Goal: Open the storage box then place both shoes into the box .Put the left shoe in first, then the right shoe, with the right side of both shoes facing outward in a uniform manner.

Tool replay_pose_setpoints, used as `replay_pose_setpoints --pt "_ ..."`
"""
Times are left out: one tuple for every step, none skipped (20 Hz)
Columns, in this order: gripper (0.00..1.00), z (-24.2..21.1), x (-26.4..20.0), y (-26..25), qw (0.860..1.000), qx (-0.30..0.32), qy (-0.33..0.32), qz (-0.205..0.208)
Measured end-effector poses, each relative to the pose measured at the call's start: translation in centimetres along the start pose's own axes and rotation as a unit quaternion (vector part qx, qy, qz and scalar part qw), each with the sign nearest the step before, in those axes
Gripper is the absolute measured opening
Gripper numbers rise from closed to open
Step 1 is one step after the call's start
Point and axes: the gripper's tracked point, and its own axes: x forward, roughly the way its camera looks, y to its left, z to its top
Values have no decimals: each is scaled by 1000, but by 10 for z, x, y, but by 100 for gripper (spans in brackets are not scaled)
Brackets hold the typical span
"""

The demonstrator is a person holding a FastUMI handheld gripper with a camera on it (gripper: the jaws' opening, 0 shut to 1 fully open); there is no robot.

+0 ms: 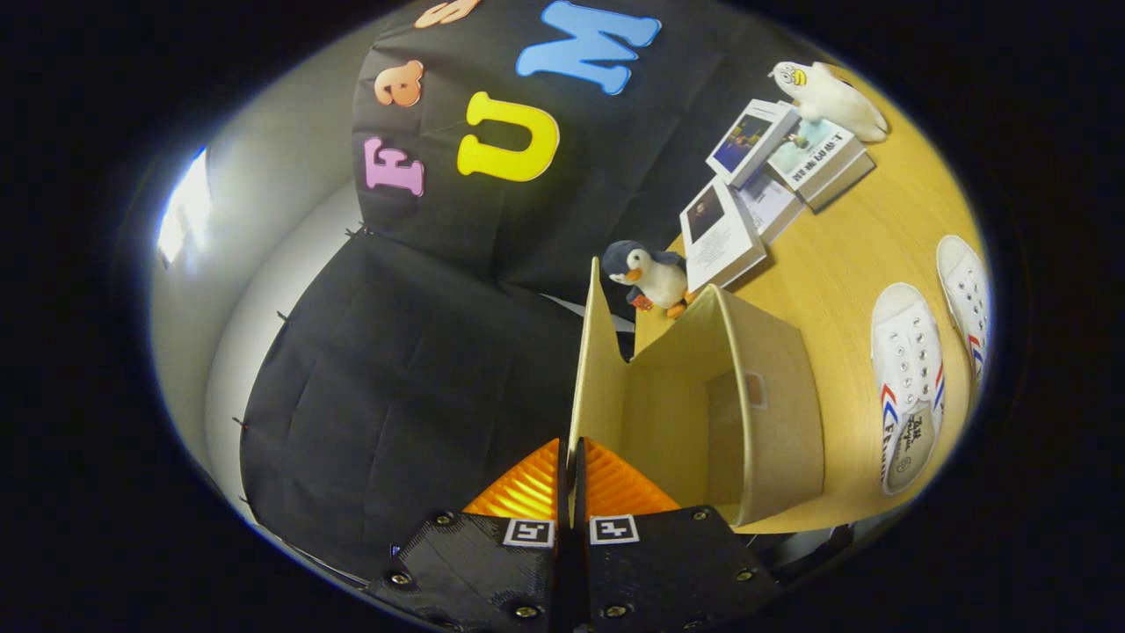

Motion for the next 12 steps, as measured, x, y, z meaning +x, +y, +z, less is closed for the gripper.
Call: replay_pose_setpoints --pt "0 -1 6 9 1000 -9 5 5" --pt "1 -3 10 18 1000 -18 9 9" --pt "0 -4 16 25 999 -30 13 11" --pt "0 -6 21 33 999 -42 15 10" --pt "0 -6 26 39 999 -49 15 7" --pt "0 -9 31 49 998 -56 16 7" --pt "0 -11 38 57 998 -68 17 8" --pt "0 -13 44 63 996 -84 19 8" --pt "0 -15 51 69 995 -101 23 7" --pt "0 -18 57 75 993 -115 26 6" --pt "0 -23 64 80 991 -127 30 6" --pt "0 -29 72 87 990 -134 34 8"
